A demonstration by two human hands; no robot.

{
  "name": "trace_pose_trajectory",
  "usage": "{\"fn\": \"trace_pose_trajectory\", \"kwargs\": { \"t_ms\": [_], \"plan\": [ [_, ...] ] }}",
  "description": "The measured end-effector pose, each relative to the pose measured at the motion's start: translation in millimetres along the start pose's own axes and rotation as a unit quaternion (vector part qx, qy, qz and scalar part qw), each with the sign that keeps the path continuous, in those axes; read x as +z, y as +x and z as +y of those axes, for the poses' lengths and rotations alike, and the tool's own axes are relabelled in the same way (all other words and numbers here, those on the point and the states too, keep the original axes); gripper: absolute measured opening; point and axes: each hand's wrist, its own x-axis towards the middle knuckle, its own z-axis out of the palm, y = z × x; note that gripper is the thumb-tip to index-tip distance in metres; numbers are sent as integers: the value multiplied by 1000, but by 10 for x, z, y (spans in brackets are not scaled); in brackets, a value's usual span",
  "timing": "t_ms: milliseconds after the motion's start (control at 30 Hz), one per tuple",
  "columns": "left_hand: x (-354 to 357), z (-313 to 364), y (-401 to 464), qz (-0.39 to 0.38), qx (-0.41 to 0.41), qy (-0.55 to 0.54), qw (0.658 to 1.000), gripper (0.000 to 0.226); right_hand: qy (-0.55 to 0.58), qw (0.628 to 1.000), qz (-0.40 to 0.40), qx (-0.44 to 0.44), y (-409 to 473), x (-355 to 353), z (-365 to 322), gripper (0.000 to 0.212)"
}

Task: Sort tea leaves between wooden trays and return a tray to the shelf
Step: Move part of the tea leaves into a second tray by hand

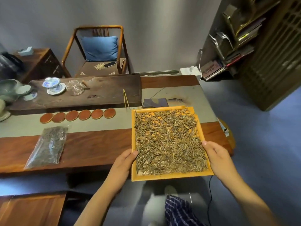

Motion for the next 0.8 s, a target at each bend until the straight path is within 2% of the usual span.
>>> {"fn": "trace_pose_trajectory", "kwargs": {
  "t_ms": [133,300,400,533,600,667,800],
  "plan": [
    [198,-113,249,44,-46,-64,996,31,14,1000,-9,16,258,25,142,35],
    [364,-225,579,116,-63,-44,990,33,19,999,8,40,602,29,344,37],
    [408,-285,719,137,-64,-32,988,33,48,998,-23,42,757,-23,373,44],
    [399,-356,806,147,-74,6,986,37,-39,997,-52,49,998,-104,449,32],
    [401,-384,810,156,-80,16,984,39,-99,994,-33,15,1126,-115,435,30],
    [406,-418,795,161,-86,15,983,42,-173,983,-38,-55,1230,-88,403,38],
    [392,-513,756,157,-113,15,981,37,-307,917,-148,-205,1330,127,332,63]
  ]
}}
